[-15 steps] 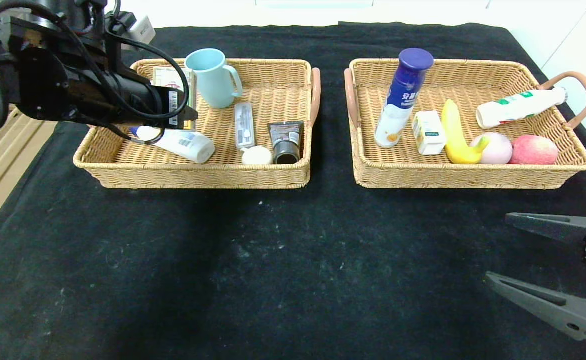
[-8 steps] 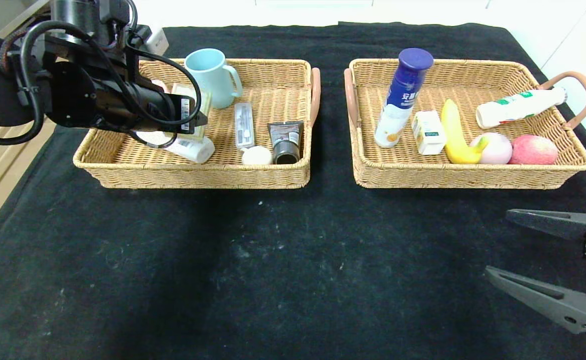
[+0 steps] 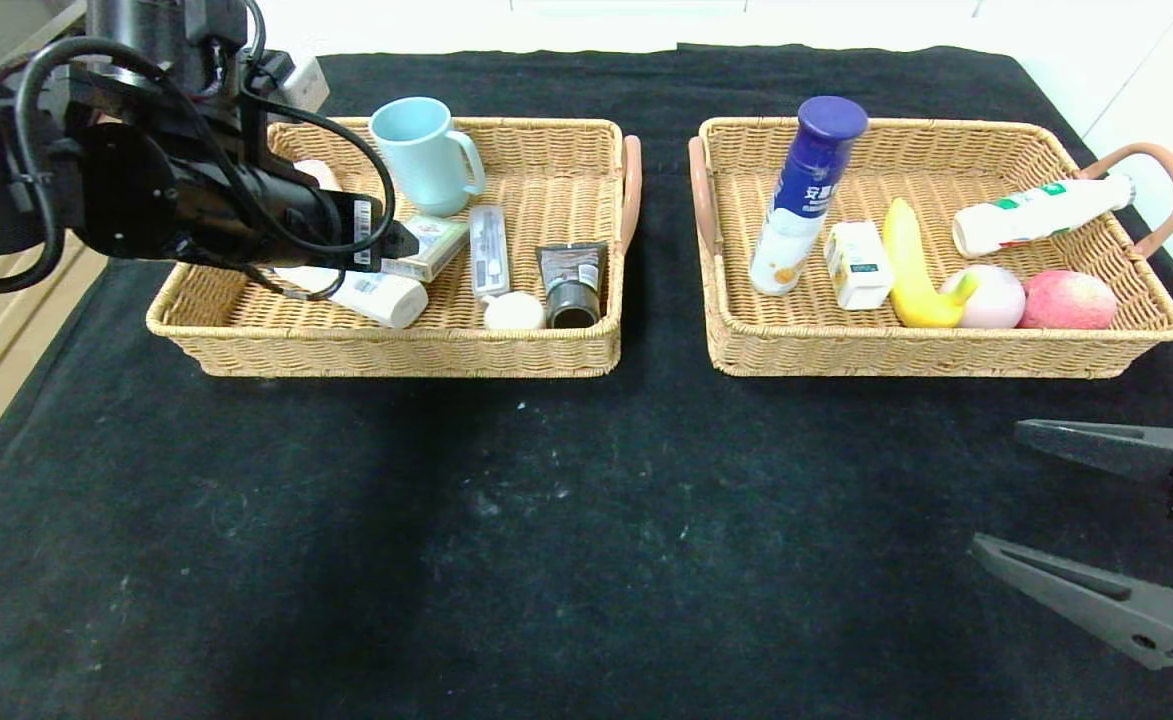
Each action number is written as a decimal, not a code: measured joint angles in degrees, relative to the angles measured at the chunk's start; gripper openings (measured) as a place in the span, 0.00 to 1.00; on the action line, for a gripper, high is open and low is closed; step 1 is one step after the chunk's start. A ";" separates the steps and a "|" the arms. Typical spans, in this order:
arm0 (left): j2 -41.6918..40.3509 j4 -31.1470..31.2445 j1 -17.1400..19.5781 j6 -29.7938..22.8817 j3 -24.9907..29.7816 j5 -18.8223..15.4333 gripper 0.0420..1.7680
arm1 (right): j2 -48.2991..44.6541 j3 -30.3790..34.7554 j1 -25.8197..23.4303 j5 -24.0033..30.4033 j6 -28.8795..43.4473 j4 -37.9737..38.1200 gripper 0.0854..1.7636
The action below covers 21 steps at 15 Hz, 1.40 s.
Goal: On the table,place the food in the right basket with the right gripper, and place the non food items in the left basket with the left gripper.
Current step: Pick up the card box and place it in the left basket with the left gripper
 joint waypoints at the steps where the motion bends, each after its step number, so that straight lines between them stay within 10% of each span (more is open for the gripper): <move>1: -1.44 -0.02 0.00 -0.02 1.69 0.02 0.89 | -0.04 0.00 0.02 -0.02 0.00 0.00 0.97; 13: -36.00 14.75 -3.72 -0.13 22.74 0.16 0.95 | -1.33 -3.86 -3.54 0.12 0.37 0.83 0.97; 21: -59.95 24.26 9.07 6.01 29.82 -12.96 0.96 | -14.62 -11.00 -10.97 -1.16 -0.35 27.60 0.97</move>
